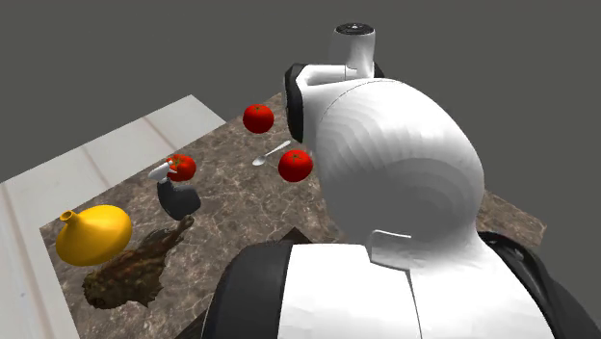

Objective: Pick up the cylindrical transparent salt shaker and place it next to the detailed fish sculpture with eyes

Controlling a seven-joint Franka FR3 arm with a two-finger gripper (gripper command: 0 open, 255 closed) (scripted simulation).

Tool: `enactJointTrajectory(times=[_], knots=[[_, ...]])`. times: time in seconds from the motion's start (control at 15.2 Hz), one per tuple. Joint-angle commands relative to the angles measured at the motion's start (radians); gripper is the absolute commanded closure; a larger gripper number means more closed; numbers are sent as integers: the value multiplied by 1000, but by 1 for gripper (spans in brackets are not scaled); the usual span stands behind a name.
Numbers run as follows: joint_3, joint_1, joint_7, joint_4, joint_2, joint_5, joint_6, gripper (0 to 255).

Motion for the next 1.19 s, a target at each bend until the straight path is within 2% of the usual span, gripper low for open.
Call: enactJointTrajectory(times=[0.0,0.46,0.92,1.12], knots=[[-21,-17,-62,77,90,47,9,0],[-33,-124,-226,353,369,198,-8,0],[-21,-135,-240,311,408,221,69,0],[-20,-136,-241,308,412,223,75,0]])
